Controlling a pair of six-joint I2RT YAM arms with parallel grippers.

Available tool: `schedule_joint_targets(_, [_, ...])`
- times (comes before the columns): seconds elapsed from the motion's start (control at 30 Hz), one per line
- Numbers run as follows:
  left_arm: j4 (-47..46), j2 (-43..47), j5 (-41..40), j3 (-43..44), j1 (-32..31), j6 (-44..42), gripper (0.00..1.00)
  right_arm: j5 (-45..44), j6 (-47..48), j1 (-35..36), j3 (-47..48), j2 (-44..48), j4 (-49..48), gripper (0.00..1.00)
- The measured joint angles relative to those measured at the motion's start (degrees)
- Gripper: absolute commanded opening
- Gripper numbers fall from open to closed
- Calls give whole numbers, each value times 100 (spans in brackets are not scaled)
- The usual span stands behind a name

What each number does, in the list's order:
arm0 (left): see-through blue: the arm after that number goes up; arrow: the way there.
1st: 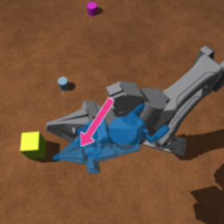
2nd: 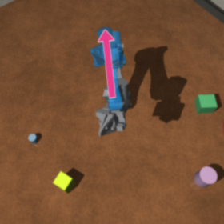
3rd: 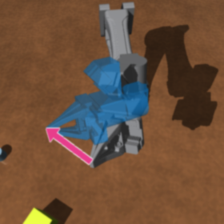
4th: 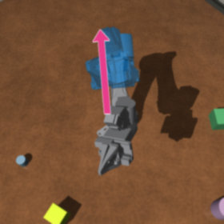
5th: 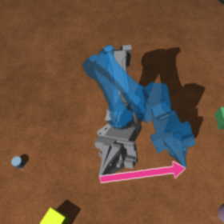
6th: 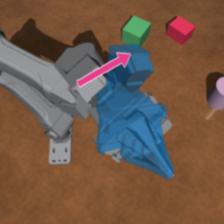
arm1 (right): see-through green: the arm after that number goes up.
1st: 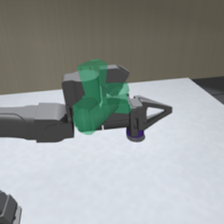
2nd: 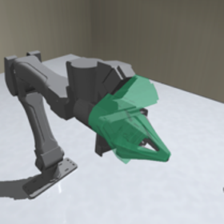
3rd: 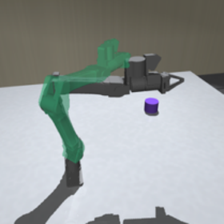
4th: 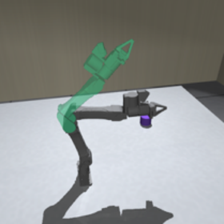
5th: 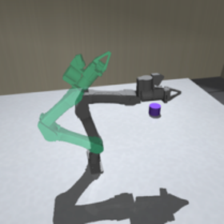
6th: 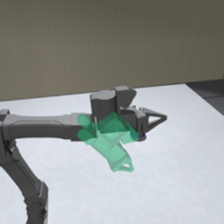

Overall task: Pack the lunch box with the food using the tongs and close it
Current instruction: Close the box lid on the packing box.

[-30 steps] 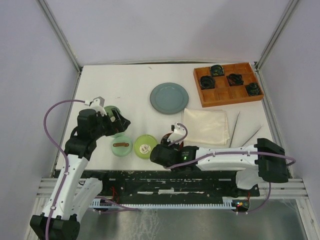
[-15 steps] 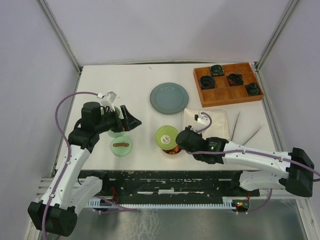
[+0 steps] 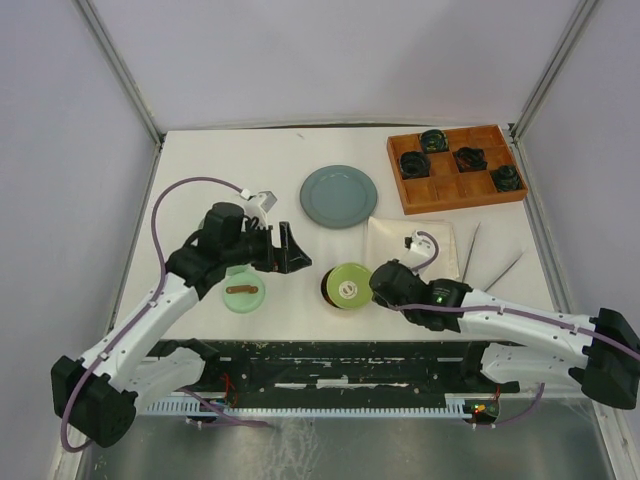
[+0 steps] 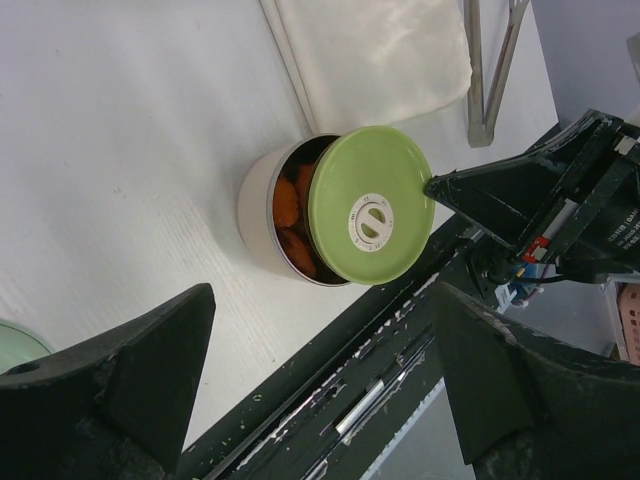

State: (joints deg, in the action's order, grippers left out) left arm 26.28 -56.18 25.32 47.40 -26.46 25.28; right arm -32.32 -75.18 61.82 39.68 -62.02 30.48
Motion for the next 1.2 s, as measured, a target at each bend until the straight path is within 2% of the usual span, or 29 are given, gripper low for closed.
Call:
schedule_joint_targets(0.33, [-503, -391, -393, -249, -531, 315, 88, 680, 9, -472, -146, -87, -444, 0])
schedule_joint_targets(0.63, [-890, -743, -695, -501, -758, 704, 78, 988, 28, -610, -157, -341, -610, 2])
schedule_joint_targets(0.83, [-1150, -1008, -758, -616, -920, 835, 77, 1029, 31, -614, -157, -361, -623, 10])
schedule_joint_targets(1.1, [-1379, -1436, -841, -634, -1182, 841, 75, 1102, 70, -636, -155, -420, -647, 16])
schedule_joint_targets(1.2, [-1445, -1574, -885, -634, -1239, 839, 73, 1137, 118, -640, -105, -450, -575, 22])
